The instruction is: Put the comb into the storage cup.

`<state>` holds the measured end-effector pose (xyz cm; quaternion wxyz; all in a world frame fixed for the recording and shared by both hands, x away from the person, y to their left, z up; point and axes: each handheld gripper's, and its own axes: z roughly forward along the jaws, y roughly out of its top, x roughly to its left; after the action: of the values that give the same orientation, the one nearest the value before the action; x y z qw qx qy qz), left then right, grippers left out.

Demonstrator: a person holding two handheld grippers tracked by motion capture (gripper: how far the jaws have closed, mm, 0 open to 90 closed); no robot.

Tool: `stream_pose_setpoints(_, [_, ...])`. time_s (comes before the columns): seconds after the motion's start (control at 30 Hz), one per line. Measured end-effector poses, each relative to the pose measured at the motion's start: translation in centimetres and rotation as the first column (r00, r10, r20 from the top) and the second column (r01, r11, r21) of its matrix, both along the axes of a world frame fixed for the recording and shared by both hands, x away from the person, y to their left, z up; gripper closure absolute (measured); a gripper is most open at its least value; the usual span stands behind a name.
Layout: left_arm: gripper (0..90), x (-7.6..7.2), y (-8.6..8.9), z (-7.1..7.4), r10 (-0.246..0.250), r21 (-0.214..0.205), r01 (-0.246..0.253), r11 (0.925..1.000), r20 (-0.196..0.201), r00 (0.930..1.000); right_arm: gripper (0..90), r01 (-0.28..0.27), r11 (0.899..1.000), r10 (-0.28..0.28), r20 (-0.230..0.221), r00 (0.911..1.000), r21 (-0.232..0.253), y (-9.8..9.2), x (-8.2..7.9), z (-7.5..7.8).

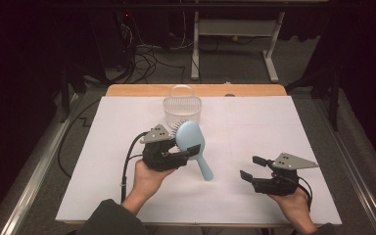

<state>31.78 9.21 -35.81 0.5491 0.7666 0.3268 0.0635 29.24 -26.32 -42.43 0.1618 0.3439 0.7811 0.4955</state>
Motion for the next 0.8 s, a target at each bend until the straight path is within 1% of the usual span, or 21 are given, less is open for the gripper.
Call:
stream_pose_setpoints(0.13, [49.8,0.2,-0.1,0.2,-0.002,0.011,0.002,0.9999,0.001,1.0000,29.0,0.032,0.999,-0.033,0.007,0.9994,0.013,-1.2,-0.1,-0.5])
stream_pose_setpoints(0.4, [49.8,0.6,-0.2,0.4,0.004,0.020,-0.004,0.9998,0.004,1.0000,28.8,0.049,0.999,-0.049,0.010,0.9987,0.016,-2.1,-0.3,-1.3])
stream_pose_setpoints(0.47, [49.8,0.6,-0.2,0.5,0.006,0.022,-0.006,0.9997,0.007,1.0000,28.8,0.057,0.998,-0.057,0.010,0.9983,0.017,-2.5,-0.4,-1.5])
stream_pose_setpoints(0.6, [49.7,1.0,-0.3,0.9,0.007,0.023,-0.007,0.9997,0.008,0.9999,28.5,0.075,0.997,-0.075,0.026,0.9968,0.028,-3.4,-0.9,-1.9])
stream_pose_setpoints(0.7, [49.7,1.3,-0.3,1.3,0.009,0.029,-0.009,0.9995,0.014,0.9999,28.4,0.087,0.996,-0.088,0.027,0.9958,0.027,-4.0,-1.2,-2.3])
stream_pose_setpoints(0.8, [49.7,1.7,-0.4,1.6,0.012,0.040,-0.013,0.9991,0.019,0.9997,28.3,0.107,0.994,-0.108,0.027,0.9938,0.039,-4.6,-1.5,-2.6])
